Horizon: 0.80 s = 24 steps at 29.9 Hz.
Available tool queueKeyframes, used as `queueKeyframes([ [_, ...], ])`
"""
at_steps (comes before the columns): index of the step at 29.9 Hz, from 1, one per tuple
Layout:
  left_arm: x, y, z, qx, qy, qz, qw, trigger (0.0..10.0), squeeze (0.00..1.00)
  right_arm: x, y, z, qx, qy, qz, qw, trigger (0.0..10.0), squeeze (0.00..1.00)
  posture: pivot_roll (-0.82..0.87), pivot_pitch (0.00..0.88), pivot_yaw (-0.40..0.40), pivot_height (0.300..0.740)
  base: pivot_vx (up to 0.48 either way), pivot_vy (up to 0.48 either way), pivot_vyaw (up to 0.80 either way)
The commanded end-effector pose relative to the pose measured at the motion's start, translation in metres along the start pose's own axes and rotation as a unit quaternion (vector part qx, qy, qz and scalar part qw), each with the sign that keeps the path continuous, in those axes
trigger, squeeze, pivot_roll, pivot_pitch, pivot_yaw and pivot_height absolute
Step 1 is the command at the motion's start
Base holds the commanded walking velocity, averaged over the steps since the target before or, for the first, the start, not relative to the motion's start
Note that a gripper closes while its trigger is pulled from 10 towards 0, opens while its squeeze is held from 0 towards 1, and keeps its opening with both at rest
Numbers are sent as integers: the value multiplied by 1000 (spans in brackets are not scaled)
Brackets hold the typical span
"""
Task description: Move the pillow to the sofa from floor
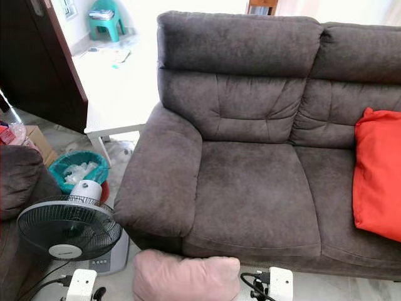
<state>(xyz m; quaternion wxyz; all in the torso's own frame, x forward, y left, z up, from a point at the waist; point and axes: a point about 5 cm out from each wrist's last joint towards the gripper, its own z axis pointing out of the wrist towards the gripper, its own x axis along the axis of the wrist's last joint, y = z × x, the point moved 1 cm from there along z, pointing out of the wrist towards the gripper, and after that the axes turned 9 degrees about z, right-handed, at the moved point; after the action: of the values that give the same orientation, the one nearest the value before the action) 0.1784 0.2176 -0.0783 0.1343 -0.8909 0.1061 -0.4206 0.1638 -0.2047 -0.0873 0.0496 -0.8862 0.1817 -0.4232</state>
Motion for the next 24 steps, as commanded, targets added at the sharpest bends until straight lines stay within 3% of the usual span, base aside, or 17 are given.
queueKeyframes([
  [1, 42, -7, 12, 16, 94, -8, 995, 10000, 0, 3, 0, -1, 6, 21, 3, 1000, 10000, 0, 38, 0, -40, 740, 0, 0, 0],
  [2, 118, -17, 16, 51, 270, 20, 961, 10000, 0, 5, -1, -2, 9, 30, 4, 1000, 10000, 0, 38, 0, -40, 740, 0, 0, 0],
  [3, 118, -17, 16, 51, 270, 20, 961, 10000, 0, 5, -1, -2, 9, 30, 4, 1000, 10000, 0, 38, 0, -40, 740, 0, 0, 0],
  [4, 155, -19, 6, 72, 369, 39, 926, 10000, 0, 5, -1, -2, 11, 36, 4, 999, 10000, 0, 45, 0, -41, 740, 0, 0, 0],
  [5, 173, -17, -2, 78, 414, 42, 906, 10000, 0, 6, -1, -3, 13, 43, 4, 999, 10000, 0, 44, 0, -41, 740, 0, 0, 0],
  [6, 173, -17, -2, 78, 414, 42, 906, 10000, 0, 6, -1, -3, 13, 43, 4, 999, 10000, 0, 44, 0, -41, 740, 0, 0, 0],
  [8, 186, -15, -10, 79, 445, 48, 891, 10000, 0, 7, -2, -3, 16, 53, 2, 998, 10000, 0, 42, 0, -40, 740, 0, 0, 0],
  [9, 189, -15, -11, 78, 452, 49, 887, 10000, 0, 8, -2, -4, 16, 55, 2, 998, 10000, 0, 41, 0, -39, 740, 0, 0, 0],
  [13, 195, -11, -12, 51, 441, 43, 895, 10000, 0, 10, -2, -5, 19, 72, -5, 997, 10000, 0, 44, 0, -37, 740, 0, 0, 0],
  [14, 197, -12, -15, 50, 442, 40, 895, 10000, 0, 85, -16, 7, 53, 226, -24, 972, 10000, 0, 45, 0, -35, 740, 0, 0, 0],
  [15, 197, -12, -15, 50, 442, 40, 895, 10000, 0, 85, -16, 7, 53, 226, -24, 972, 10000, 0, 45, 0, -35, 740, 0, 0, 0],
  [16, 197, -14, -17, 51, 441, 36, 895, 10000, 0, 123, -24, 4, 72, 308, -31, 948, 10000, 0, 43, 0, -34, 740, 0, 0, 0],
  [20, 195, -19, -24, 58, 437, 31, 897, 10000, 0, 139, -24, -7, 79, 350, -35, 933, 10000, 0, 37, 0, -33, 740, 0, 0, 0],
  [24, 188, -23, -27, 62, 427, 26, 902, 10000, 0, 140, -24, -15, 84, 366, -44, 926, 10000, 0, 40, 0, -39, 740, 0, 0, 0],
])
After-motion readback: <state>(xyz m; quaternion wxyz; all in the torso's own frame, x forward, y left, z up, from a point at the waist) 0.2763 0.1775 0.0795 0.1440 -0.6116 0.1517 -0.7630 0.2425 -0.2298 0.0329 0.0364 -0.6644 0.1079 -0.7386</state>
